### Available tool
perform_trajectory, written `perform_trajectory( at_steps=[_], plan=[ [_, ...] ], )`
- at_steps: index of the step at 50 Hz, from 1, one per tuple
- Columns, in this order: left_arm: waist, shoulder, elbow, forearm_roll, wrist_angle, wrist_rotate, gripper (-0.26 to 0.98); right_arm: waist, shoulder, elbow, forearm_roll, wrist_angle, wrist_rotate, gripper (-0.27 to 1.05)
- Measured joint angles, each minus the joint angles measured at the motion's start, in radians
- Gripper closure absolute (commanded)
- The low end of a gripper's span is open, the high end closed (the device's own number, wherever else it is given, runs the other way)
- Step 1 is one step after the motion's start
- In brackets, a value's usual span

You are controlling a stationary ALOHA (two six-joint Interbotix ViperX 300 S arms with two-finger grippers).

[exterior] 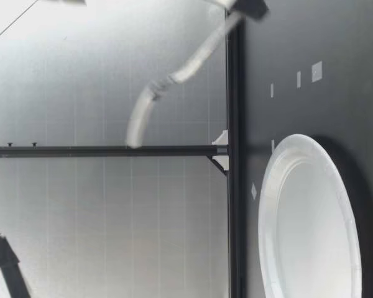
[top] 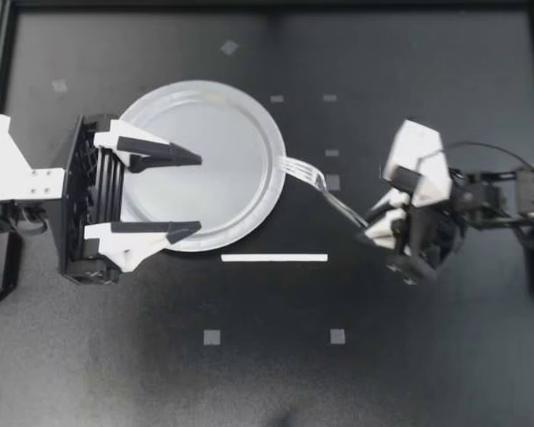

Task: Pick up the fork and place it on the plate.

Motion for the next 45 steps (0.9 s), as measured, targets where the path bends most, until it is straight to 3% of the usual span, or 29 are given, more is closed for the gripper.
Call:
perform_trajectory(
  at_steps=[8, 24, 45],
  plan=[
    [0.0, 0.005, 0.0, 0.0, 0.0, -0.015, -0.14, -0.049, 0.118, -0.11, 0.002, 0.153, 0.0, 0.83],
    [0.0, 0.006, 0.008, 0.002, -0.002, -0.011, -0.14, -0.058, 0.265, -0.304, 0.026, 0.514, 0.002, 0.83],
    [0.0, -0.006, 0.049, 0.005, -0.014, -0.009, -0.14, -0.058, 0.428, -0.446, 0.086, 0.577, 0.002, 0.83]
  ],
)
